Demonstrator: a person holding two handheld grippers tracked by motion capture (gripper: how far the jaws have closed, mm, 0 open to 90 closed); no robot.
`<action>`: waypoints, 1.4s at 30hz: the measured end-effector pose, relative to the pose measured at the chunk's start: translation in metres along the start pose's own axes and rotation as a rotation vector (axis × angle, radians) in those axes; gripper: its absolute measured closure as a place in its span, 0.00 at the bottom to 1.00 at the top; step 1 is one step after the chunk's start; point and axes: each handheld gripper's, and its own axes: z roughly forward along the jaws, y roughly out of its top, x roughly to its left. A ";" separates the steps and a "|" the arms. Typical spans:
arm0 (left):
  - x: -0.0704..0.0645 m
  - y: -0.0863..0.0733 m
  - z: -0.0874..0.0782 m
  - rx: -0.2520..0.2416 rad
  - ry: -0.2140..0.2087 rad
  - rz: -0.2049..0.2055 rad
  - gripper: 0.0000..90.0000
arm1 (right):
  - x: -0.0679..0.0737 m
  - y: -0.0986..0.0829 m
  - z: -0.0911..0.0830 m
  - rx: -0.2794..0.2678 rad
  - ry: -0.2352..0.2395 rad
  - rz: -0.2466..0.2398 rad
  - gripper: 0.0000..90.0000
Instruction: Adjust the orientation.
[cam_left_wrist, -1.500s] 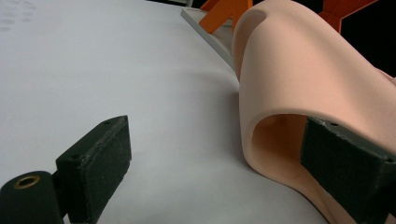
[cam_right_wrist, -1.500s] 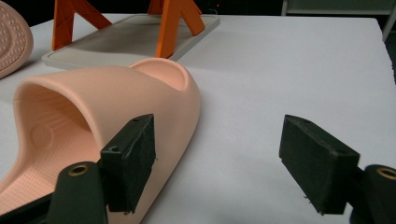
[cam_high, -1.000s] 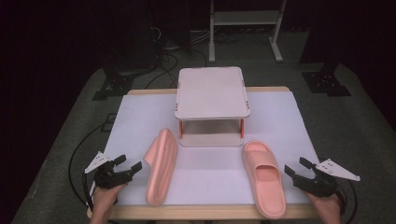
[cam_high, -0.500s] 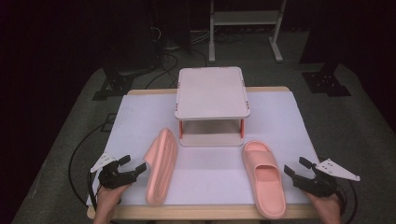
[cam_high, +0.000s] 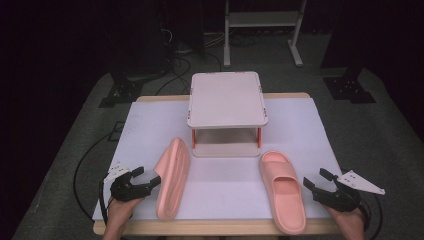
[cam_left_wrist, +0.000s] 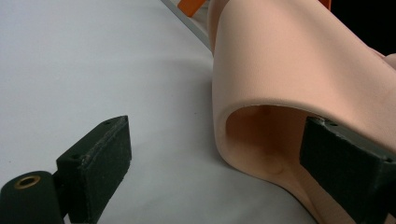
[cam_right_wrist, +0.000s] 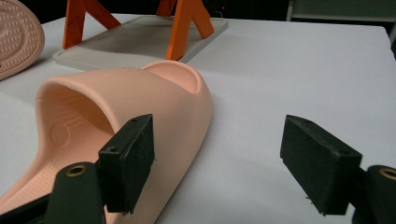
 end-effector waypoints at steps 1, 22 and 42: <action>-0.001 0.000 0.001 0.000 0.003 -0.001 0.10 | 0.000 0.000 0.000 0.000 0.001 -0.002 0.28; -0.003 0.004 0.021 0.048 -0.048 -0.025 0.30 | 0.003 0.000 0.003 0.007 0.017 -0.004 0.28; -0.012 0.008 0.026 0.028 -0.096 -0.031 0.45 | 0.005 0.000 0.004 0.013 0.027 -0.006 0.28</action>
